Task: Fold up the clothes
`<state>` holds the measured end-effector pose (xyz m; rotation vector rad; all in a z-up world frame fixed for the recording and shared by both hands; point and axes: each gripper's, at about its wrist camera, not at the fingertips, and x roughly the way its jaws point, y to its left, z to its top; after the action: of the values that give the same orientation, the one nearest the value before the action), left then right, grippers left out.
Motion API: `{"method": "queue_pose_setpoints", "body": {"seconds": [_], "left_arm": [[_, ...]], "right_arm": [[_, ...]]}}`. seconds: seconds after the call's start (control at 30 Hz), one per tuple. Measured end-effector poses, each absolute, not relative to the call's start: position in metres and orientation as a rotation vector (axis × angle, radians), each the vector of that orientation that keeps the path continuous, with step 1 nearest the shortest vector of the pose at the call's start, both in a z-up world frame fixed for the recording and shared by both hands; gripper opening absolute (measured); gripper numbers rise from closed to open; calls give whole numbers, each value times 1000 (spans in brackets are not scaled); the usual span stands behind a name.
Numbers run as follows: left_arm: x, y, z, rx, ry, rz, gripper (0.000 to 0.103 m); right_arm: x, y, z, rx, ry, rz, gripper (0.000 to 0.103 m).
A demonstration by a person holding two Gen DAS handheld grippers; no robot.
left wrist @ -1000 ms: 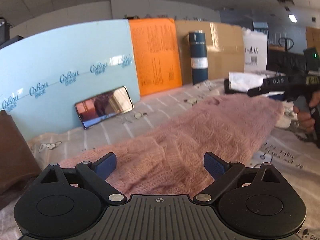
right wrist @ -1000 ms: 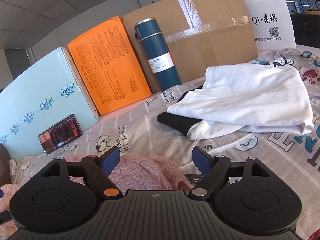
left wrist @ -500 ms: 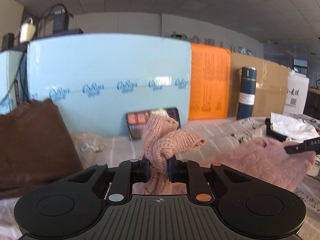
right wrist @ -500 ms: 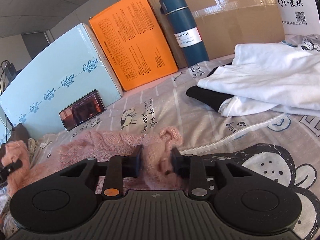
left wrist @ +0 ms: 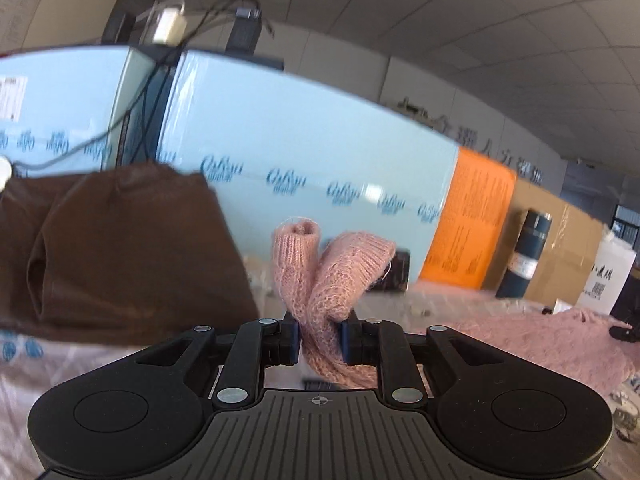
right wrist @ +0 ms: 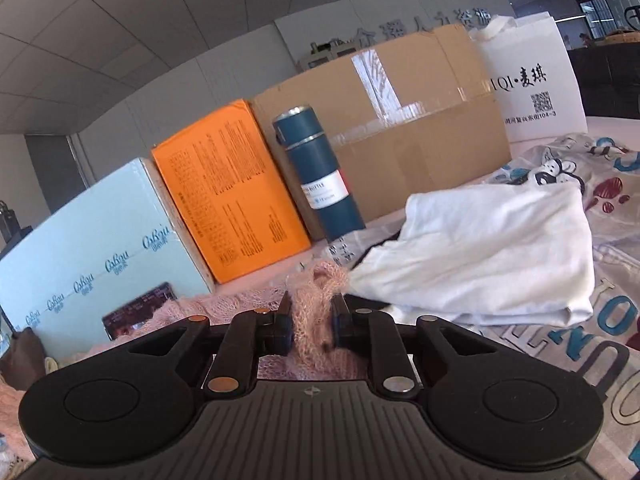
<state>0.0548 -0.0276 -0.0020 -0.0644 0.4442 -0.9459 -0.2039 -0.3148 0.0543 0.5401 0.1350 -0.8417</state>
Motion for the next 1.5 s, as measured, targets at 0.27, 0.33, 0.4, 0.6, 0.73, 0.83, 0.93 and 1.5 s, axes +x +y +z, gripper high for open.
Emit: {"method": "queue_pose_setpoints", "body": {"seconds": [0.27, 0.33, 0.4, 0.6, 0.73, 0.83, 0.93, 1.5], "left_arm": [[60, -24, -17, 147, 477, -713, 54], [63, -21, -20, 205, 469, -657, 60], [64, -17, -19, 236, 435, -615, 61], [36, -49, 10, 297, 144, -946, 77], [31, -107, 13, 401, 160, -1217, 78], [37, -147, 2, 458, 263, -1355, 78], [39, -169, -20, 489, 380, -1403, 77], [-19, -119, -5, 441, 177, -1452, 7]], "right_arm": [[-199, -315, 35, 463, 308, -867, 27], [-200, -315, 38, 401, 326, -894, 41], [-201, -315, 44, 314, 325, -895, 53], [-172, -310, 65, 125, 339, -506, 82], [-128, -306, 65, 41, 434, -282, 83], [-107, -315, 56, 45, 499, -241, 83], [-100, -326, 47, 89, 530, -222, 82], [-141, -288, 57, 15, 444, -231, 18]]}}
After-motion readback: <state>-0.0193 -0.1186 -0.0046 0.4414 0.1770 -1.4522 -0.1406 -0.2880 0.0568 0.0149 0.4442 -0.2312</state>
